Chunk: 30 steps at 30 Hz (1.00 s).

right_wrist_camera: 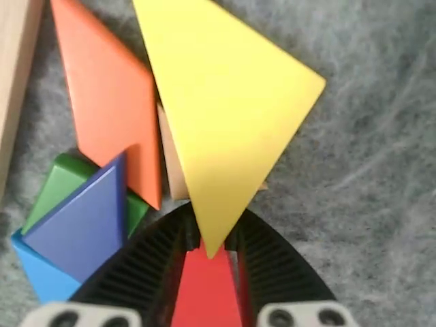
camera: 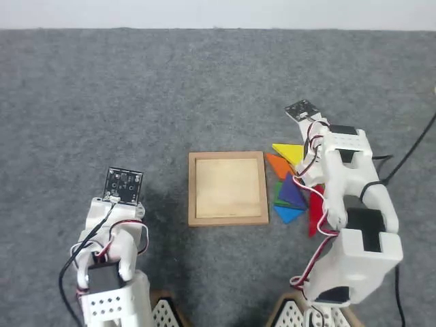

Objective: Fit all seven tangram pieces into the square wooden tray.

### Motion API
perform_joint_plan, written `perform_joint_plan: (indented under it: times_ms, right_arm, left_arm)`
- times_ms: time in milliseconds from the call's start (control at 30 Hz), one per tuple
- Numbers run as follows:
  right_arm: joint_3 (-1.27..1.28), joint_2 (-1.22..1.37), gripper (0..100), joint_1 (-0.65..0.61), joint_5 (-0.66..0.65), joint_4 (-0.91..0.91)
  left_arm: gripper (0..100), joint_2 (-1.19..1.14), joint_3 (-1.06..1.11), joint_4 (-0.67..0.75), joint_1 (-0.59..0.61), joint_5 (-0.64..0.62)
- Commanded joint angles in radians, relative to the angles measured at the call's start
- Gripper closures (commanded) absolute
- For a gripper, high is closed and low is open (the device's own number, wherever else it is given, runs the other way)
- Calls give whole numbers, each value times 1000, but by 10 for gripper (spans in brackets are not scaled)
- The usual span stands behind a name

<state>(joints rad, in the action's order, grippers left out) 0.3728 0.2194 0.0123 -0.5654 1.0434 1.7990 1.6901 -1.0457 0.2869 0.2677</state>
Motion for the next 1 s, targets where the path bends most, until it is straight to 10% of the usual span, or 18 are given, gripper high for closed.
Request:
perform_joint_plan:
  times_ms: [0, 967]
  right_arm:
    - [-46, -81, 844, -58, -17, -4]
    - [-446, 303, 735, -104, -68, 136]
  left_arm:
    - [988, 12, -7, -6, 6, 14]
    - [988, 12, -7, -6, 6, 14]
